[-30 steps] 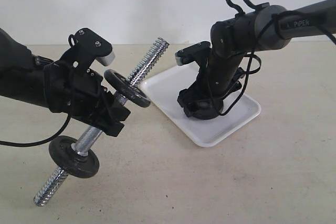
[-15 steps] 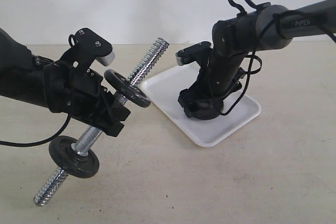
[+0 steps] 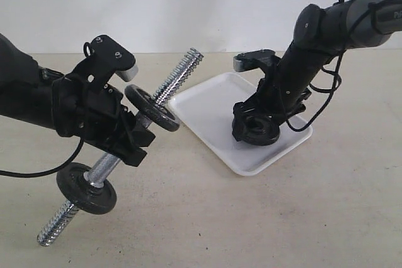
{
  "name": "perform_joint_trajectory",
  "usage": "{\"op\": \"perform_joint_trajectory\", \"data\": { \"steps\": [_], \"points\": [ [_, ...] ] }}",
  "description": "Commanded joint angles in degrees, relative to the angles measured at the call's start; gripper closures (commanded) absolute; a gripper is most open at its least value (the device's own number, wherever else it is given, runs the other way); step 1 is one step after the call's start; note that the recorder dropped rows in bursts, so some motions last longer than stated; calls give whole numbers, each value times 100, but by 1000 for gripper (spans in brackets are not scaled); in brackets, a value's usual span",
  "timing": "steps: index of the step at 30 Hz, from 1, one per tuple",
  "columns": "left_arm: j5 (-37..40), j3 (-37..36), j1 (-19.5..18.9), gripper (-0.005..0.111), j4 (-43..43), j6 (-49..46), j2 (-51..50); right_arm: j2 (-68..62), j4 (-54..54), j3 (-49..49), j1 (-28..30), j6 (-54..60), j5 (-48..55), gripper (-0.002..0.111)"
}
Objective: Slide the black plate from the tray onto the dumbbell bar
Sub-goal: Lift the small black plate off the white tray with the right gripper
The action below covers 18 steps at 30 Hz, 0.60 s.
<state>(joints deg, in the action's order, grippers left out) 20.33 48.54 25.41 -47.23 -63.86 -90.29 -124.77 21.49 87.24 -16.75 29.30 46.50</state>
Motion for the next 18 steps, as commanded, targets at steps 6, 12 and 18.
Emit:
{"op": "perform_joint_trajectory", "data": {
  "steps": [6, 12, 18],
  "points": [
    [-385, 184, -19, 102, -132, -31, 289, 169, 1578, -29, 258, 1002, 490, 108],
    [-403, 184, -19, 102, -134, -31, 289, 417, 1926, 11, 436, 1218, 575, 108],
    [-398, 184, -19, 102, -63, -31, 289, 494, 2231, 232, 540, 1333, 1047, 108]
  ]
}}
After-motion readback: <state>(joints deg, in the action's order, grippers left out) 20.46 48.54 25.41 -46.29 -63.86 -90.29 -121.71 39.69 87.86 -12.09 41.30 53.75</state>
